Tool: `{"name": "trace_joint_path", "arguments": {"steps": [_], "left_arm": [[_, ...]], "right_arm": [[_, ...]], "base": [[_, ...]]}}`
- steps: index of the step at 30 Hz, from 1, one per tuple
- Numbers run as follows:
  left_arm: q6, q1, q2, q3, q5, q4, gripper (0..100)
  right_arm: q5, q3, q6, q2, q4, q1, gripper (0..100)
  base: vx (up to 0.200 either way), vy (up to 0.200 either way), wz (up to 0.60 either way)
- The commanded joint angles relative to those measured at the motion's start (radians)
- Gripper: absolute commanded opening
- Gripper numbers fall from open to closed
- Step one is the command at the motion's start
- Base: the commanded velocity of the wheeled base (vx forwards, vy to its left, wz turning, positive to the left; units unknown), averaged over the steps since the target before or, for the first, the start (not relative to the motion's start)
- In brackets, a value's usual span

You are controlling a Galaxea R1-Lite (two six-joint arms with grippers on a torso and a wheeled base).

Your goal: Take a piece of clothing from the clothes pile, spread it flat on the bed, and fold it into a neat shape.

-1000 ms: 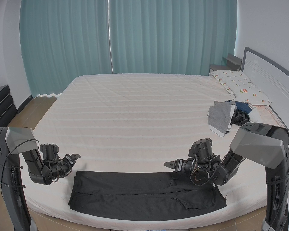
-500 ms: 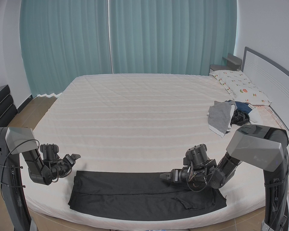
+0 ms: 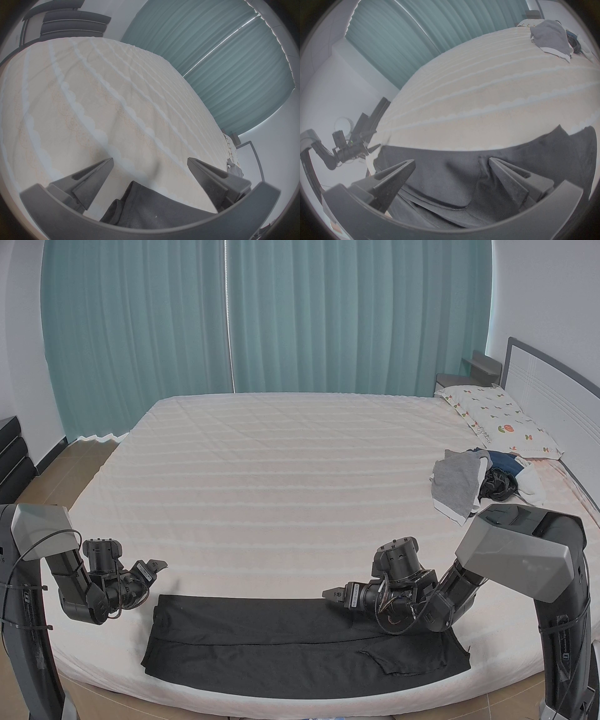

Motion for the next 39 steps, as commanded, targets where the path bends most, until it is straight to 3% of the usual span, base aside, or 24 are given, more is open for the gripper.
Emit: {"name": "trace_joint_path", "arguments": {"steps": [1,10,19,36,37,39], "left_arm": [[-0.001,0.000,-0.001,0.001,0.000,-0.001,100],[-0.002,0.000,-0.001,0.001,0.000,-0.001,100],[-0.002,0.000,0.001,0.001,0.000,-0.001,100],[-0.002,0.000,-0.001,0.001,0.000,-0.001,100],[-0.002,0.000,0.001,0.001,0.000,-0.001,100],[-0.002,0.000,0.001,0.001,0.000,-0.001,100]], "right_arm": [[0.001,0.038,0.048,-0.071,-0.054,-0.037,100],[0.028,0.259,0.070,-0.163,-0.142,-0.178,100],[0.056,0.368,-0.001,-0.070,-0.293,-0.278,100],[0.084,0.363,-0.045,-0.031,-0.296,-0.304,100],[0.084,0.363,-0.053,-0.031,-0.296,-0.305,0],[0.081,0.368,-0.067,-0.028,-0.296,-0.307,0]], "base": [[0.000,0.000,0.00],[0.000,0.000,0.00],[0.000,0.000,0.00],[0.000,0.000,0.00],[0.000,0.000,0.00],[0.000,0.000,0.00]]}}
